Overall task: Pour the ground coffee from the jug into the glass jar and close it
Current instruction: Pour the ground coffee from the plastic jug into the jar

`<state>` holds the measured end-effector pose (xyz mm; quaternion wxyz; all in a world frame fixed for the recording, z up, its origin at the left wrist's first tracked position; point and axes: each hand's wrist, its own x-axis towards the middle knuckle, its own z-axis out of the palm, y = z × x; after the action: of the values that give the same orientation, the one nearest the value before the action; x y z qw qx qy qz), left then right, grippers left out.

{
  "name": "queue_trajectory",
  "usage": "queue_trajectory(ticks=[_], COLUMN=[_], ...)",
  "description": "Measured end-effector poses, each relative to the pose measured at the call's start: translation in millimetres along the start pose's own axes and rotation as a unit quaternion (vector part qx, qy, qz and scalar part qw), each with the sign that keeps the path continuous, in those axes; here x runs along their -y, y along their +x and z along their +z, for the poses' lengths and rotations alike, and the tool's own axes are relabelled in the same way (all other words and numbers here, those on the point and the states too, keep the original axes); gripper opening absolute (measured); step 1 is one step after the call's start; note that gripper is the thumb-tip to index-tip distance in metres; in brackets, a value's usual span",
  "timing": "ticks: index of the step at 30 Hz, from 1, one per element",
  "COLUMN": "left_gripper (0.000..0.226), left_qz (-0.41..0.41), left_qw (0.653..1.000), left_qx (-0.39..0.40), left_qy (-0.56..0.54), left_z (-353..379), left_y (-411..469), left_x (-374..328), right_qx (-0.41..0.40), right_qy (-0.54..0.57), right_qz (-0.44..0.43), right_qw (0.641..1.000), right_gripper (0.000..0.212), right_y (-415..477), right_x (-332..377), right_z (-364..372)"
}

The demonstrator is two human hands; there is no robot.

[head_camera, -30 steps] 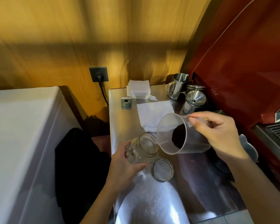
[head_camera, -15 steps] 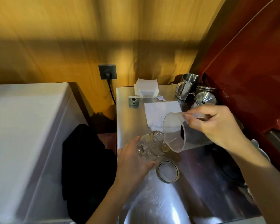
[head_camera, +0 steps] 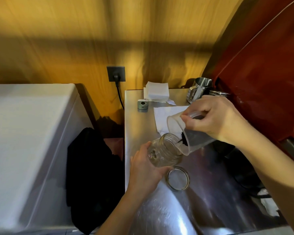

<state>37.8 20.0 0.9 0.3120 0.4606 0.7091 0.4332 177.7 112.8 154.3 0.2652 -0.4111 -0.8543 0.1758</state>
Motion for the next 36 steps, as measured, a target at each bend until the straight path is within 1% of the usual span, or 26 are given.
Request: queue_trajectory(ticks=[13, 18, 21, 25, 29, 32, 36], left_gripper=[0.09, 0.088, 0.09, 0.089, 0.086, 0.085, 0.078], left_qz=[-0.026, -0.031, -0.034, -0.031, -0.028, -0.024, -0.018], left_qw=[0.998, 0.998, 0.997, 0.998, 0.998, 0.998, 0.998], left_qx=[0.009, 0.007, 0.015, 0.014, 0.012, 0.01, 0.007], left_qy=[-0.056, -0.062, -0.063, -0.059, -0.059, -0.064, -0.067], left_z=[1.2, 0.5, 1.0, 1.2, -0.6, -2.2, -3.2], left_y=[-6.5, -6.4, -6.8, -7.4, -6.1, -4.9, -3.8], left_x=[4.4, 5.3, 6.3, 7.0, 7.8, 8.8, 10.4], right_qx=[0.012, 0.023, 0.023, 0.038, 0.041, 0.053, 0.044], right_qy=[-0.053, -0.065, -0.064, -0.072, -0.086, -0.098, -0.095], right_qz=[-0.033, -0.047, -0.044, -0.062, -0.068, -0.077, -0.082], right_qw=[0.998, 0.997, 0.997, 0.995, 0.993, 0.991, 0.991], right_gripper=[0.022, 0.02, 0.013, 0.022, 0.013, 0.013, 0.014], right_y=[2.9, 2.7, 3.9, 5.1, 5.4, 6.8, 7.6], right_x=[15.1, 13.5, 15.3, 16.6, 17.7, 18.9, 21.0], right_z=[7.0, 7.7, 10.0, 10.6, 13.3, 16.5, 17.0])
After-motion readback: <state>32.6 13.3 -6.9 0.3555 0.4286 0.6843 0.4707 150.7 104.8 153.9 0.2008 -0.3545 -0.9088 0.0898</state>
